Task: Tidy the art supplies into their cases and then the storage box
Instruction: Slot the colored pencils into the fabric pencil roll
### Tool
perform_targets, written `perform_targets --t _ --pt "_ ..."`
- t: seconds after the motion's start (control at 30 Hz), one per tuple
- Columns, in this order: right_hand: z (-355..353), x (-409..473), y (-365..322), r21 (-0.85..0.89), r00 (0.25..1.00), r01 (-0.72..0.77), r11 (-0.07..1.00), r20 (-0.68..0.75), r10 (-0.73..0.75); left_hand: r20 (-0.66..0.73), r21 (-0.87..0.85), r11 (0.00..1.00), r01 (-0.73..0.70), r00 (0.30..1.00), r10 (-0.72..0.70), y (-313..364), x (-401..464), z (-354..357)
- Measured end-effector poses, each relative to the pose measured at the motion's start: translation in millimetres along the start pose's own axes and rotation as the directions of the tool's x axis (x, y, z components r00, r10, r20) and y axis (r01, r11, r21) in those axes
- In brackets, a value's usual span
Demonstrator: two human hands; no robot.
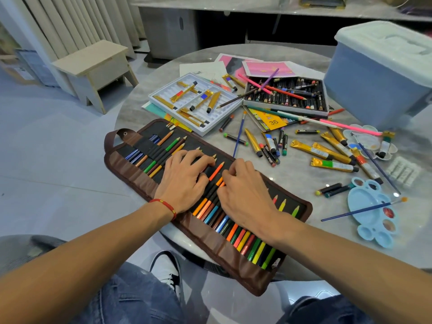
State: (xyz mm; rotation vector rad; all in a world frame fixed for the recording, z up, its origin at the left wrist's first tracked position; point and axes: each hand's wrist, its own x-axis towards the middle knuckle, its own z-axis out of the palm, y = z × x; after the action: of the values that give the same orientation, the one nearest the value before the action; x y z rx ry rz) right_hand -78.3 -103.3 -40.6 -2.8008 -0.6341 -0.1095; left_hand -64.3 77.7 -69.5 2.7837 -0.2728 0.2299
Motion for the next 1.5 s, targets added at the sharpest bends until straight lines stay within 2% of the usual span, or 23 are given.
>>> perform_targets --t 0.17,0.23,0.3,0.37,0.43,0.5,0.57,0.73,0.83,1.0,1.1,1.17,1.23,1.3,1.37,1.43,1.5 --pt "-20 15 16 0.098 0.995 -0.023 0.995 0.097 0.014 0.007 -0.017 1.000 0.024 1.000 -0.024 7 4 -7" --pt "-36 29 39 0.181 0.993 -0.104 0.978 0.077 0.092 -0.006 0.058 0.997 -0.059 0.998 0.059 16 9 -15" --pt "-52 43 76 0.219 0.975 -0.219 0.951 0.014 0.221 -0.042 0.132 0.968 -0.213 0.974 0.221 33 19 -22" --pt "-65 51 123 0.138 0.933 -0.347 0.928 -0.055 0.357 -0.093 0.080 0.956 -0.283 0.953 0.289 54 27 -28" --pt "-72 52 170 -0.001 0.884 -0.457 0.890 -0.116 0.453 -0.096 -0.012 0.959 -0.284 0.955 0.281 76 39 -32" --pt "-74 51 210 -0.118 0.841 -0.534 0.837 -0.171 0.513 -0.031 -0.033 0.952 -0.305 0.952 0.304 95 57 -38" --pt "-70 54 234 -0.144 0.829 -0.551 0.822 -0.211 0.518 0.068 -0.035 0.951 -0.307 0.949 0.309 105 77 -45" --pt "-56 71 242 -0.128 0.860 -0.507 0.853 -0.148 0.489 0.217 -0.056 0.979 -0.198 0.954 0.206 111 114 -42" --pt "-53 79 245 -0.239 0.867 -0.494 0.836 -0.209 0.452 0.279 -0.074 0.991 -0.111 0.952 0.127 107 124 -37" --pt "-52 81 250 -0.270 0.892 -0.439 0.857 -0.244 0.380 0.263 -0.072 0.995 -0.073 0.961 0.089 90 124 -38" --pt "-55 76 249 -0.345 0.899 -0.428 0.836 -0.259 0.353 0.258 -0.088 0.995 -0.054 0.963 0.075 79 119 -44" --pt "-65 69 244 -0.374 0.899 -0.408 0.833 -0.324 0.295 0.216 -0.117 0.992 -0.042 0.974 0.067 73 116 -51" --pt "-80 63 238 -0.300 0.897 -0.361 0.883 -0.372 0.240 0.125 -0.166 0.985 -0.051 0.990 0.072 67 112 -58" --pt "-96 61 219 -0.163 0.924 -0.235 0.958 -0.345 0.167 0.037 -0.212 0.975 -0.067 0.996 0.076 65 106 -61" --pt "-103 65 185 -0.073 0.967 -0.034 0.997 -0.256 0.015 -0.066 -0.188 0.970 -0.151 0.988 0.141 63 96 -61" --pt "-103 64 140 -0.040 0.981 0.124 0.992 -0.148 -0.128 -0.121 -0.027 0.956 -0.292 0.950 0.287 62 86 -55" --pt "-102 56 103 -0.057 0.964 0.251 0.966 -0.078 -0.255 -0.046 0.096 0.938 -0.333 0.940 0.338 64 76 -51"
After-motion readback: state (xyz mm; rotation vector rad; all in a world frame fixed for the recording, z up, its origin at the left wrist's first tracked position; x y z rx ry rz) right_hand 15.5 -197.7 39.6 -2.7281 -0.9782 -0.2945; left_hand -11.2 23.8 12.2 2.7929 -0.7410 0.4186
